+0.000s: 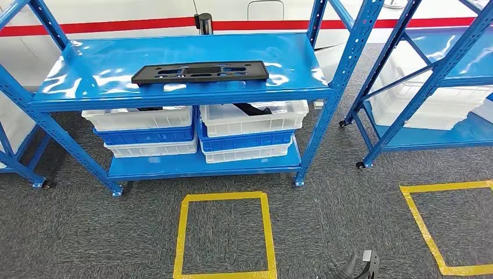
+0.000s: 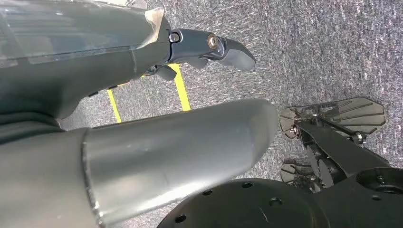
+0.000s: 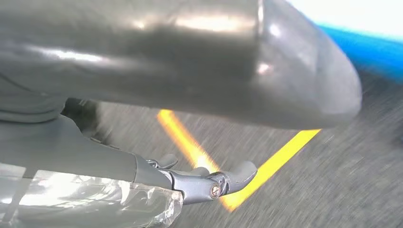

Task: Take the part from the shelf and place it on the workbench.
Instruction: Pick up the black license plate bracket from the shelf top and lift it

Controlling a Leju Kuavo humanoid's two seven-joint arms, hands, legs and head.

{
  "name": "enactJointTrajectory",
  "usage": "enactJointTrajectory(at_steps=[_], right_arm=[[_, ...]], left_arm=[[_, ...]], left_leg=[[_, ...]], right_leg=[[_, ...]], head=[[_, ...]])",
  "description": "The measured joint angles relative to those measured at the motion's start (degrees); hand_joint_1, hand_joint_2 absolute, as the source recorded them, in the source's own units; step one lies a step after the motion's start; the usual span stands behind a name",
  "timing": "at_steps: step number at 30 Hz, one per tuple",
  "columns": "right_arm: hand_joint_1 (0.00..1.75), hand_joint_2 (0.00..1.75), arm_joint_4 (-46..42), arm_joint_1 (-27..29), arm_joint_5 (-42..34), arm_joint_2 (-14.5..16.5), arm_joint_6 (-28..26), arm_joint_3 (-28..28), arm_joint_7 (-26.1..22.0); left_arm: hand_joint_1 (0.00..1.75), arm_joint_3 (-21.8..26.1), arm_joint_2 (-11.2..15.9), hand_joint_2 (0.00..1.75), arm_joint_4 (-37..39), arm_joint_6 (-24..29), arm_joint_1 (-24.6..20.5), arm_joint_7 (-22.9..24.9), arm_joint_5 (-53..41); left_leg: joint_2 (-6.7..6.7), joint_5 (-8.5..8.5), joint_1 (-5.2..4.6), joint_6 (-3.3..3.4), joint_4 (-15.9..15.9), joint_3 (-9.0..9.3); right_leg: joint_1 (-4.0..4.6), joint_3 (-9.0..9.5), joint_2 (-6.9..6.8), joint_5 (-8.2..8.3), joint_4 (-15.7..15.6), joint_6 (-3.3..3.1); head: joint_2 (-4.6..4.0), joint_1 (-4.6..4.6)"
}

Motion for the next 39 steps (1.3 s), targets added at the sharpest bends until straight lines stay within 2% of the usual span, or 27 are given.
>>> enactJointTrajectory(at_steps=[2,7,12,18,23,26,35,39], right_arm=[[0.00,0.00,0.0,-0.8,-0.9,0.0,1.4,-1.1,0.0],[0.00,0.00,-0.2,-4.9,-5.3,-0.1,8.6,-5.9,1.0],[0.00,0.00,-0.8,-9.0,-7.5,0.2,15.4,-8.4,2.7],[0.00,0.00,-1.6,-12.8,-6.9,0.7,18.6,-9.2,2.2],[0.00,0.00,-2.6,-15.9,-4.2,0.9,22.2,-9.0,-1.1],[0.00,0.00,-3.9,-17.8,-0.2,1.0,24.0,-7.6,-4.8],[0.00,0.00,-8.5,-20.4,12.7,1.6,21.7,0.6,-15.3],[0.00,0.00,-10.4,-20.8,16.1,2.0,20.7,3.6,-17.5]], left_arm=[[0.00,0.1,0.0,0.00,0.0,0.0,0.0,0.0,-0.2],[0.00,1.2,0.0,0.00,0.0,-0.3,0.0,0.0,-1.2],[0.00,2.3,-0.1,0.00,0.1,-0.3,0.0,0.0,-1.3],[0.00,3.4,-0.4,0.00,0.2,-0.2,0.0,0.0,-1.3],[0.00,4.4,-0.6,0.00,0.3,0.0,0.1,0.0,-1.6],[0.00,5.1,-0.8,0.00,0.3,0.2,0.1,-0.1,-1.8],[0.00,7.9,-1.2,0.00,0.4,0.8,0.8,-1.0,-1.7],[0.00,8.7,-1.2,0.00,0.4,0.9,1.2,-1.2,-1.7]], left_leg=[[0.00,0.00,0.00,0.00,0.0,0.00],[0.00,0.02,0.00,-0.01,0.0,0.00],[0.00,0.03,-0.01,-0.03,0.0,-0.02],[0.00,0.07,-0.01,-0.05,0.0,-0.11],[-0.01,0.17,-0.04,-0.04,0.1,-0.23],[-0.01,0.19,-0.04,-0.02,0.1,-0.23],[0.00,0.24,-0.05,-0.06,0.1,-0.35],[-0.02,0.25,-0.04,-0.07,0.1,-0.38]], right_leg=[[0.00,0.00,0.00,0.00,0.0,0.00],[0.00,-0.01,0.00,0.01,0.0,0.01],[0.00,-0.03,0.00,0.02,0.1,0.01],[0.00,0.14,0.00,0.03,0.2,0.02],[-0.01,0.20,0.00,0.06,0.3,0.04],[-0.01,0.19,-0.01,0.06,0.3,0.03],[0.00,0.01,0.00,0.16,0.4,-0.12],[-0.01,-0.05,-0.04,0.15,0.4,-0.13]], head=[[0.00,0.00],[0.00,0.01],[0.00,0.01],[0.00,0.01],[0.00,0.01],[0.00,0.01],[0.00,0.01],[0.00,0.01]])
